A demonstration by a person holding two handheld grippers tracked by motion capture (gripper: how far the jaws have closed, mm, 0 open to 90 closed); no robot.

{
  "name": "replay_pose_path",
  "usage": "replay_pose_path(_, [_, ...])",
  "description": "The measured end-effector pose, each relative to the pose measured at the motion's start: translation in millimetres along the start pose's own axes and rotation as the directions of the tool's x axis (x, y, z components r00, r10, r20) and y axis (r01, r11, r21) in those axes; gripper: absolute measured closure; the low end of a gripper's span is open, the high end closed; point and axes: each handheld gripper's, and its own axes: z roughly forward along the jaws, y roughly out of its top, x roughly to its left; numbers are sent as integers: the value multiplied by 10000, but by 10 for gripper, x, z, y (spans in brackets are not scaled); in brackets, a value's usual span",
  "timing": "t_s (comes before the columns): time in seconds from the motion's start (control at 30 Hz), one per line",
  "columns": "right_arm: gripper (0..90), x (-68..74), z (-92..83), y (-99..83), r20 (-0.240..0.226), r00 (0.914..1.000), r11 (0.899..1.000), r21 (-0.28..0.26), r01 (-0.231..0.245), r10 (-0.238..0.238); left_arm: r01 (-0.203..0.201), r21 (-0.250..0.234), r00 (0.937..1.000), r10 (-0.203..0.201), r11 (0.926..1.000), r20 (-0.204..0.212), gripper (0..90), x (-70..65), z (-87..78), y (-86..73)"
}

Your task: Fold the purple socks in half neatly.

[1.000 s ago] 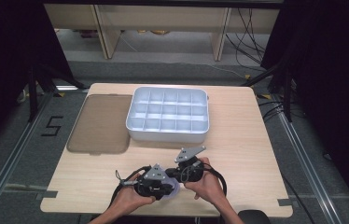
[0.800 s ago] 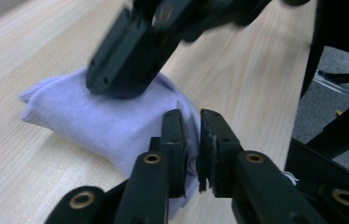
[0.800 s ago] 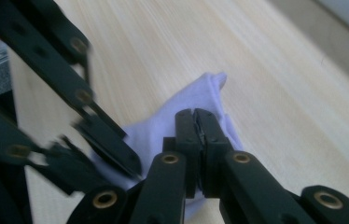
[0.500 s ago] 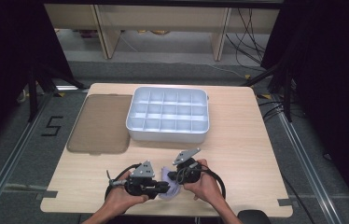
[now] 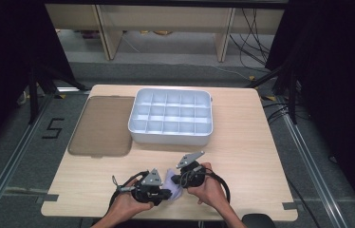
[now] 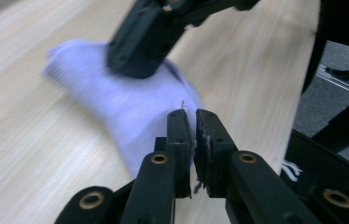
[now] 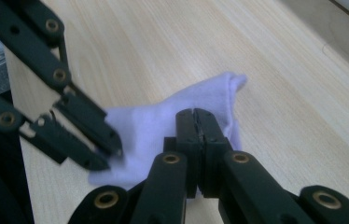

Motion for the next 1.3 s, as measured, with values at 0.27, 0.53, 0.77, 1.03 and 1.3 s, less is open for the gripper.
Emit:
replay_pose_path(0.27, [900,14,-5,-9,17,10000,10000,42,16,-16,34,-62,9983,-38,10000,-583,807,48,-36,-12])
replay_pose_path(0.53, [846,-9,-42,-6,-63,9996,9993,-275,-262,260,-566,367,9956,591,9977,-725,811,54,-26,-9])
replay_pose_path(0.77, [820,-70,-159,17,101,9998,9992,-339,-192,196,-559,403,9957,586,9976,-712,811,58,-24,-7])
replay_pose_path(1.03, [722,-101,-211,67,138,9999,9986,-522,-85,92,-593,426,9956,622,9973,-700,812,61,-23,-5])
replay_pose_path(1.3, [498,-180,-158,180,-63,10000,9998,-208,-58,57,-646,499,9960,675,9967,-589,812,66,-29,-1])
